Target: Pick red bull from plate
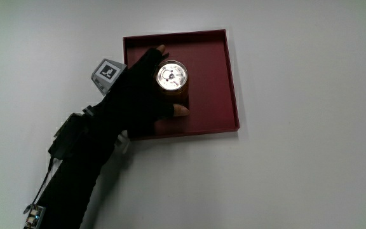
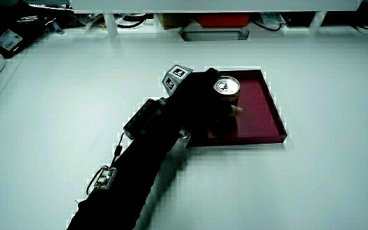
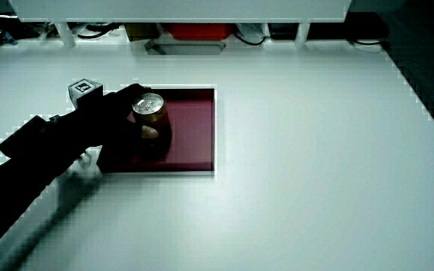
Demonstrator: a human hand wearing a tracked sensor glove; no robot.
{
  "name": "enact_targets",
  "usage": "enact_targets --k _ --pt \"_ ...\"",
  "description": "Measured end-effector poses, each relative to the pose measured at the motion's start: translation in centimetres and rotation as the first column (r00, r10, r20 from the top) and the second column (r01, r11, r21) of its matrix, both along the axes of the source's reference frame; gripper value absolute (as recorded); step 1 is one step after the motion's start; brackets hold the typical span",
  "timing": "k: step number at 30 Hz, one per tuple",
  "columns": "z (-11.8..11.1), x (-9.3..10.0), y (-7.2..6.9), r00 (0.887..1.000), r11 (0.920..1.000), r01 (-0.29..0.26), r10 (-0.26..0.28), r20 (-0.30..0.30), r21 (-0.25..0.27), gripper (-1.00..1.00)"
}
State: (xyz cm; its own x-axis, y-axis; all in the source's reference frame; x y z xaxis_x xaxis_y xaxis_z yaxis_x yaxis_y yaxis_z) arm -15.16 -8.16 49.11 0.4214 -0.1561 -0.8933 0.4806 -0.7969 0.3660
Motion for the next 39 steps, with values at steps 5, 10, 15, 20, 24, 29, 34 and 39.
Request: enact_targets --k 5,10,15,20,24,29,34,39 --pt "-0.1 -0.1 -0.1 0.999 0.9992 0.029 -0.029 0.022 0.028 0.23" --pt "-0.2 -0.2 -0.1 0.997 0.9956 0.071 -0.072 0.021 0.062 0.39" --pt "-0.1 -0.5 0.0 0.994 0.9917 0.093 -0.097 0.042 0.088 0.55" --pt "-0.2 -0.5 0.0 0.994 0.99 0.097 -0.102 0.047 0.103 0.71" --pt "-0.2 -0.4 0.2 0.992 0.9857 0.113 -0.118 0.035 0.125 0.84" --pt "-0.8 -0.1 0.5 0.989 0.9839 0.121 -0.13 0.065 0.131 1.0" --pt "-1.4 0.1 0.5 0.992 0.981 0.115 -0.123 0.042 0.156 1.0" --pt "-3.2 0.4 0.5 0.992 0.9745 0.125 -0.128 0.008 0.187 1.0"
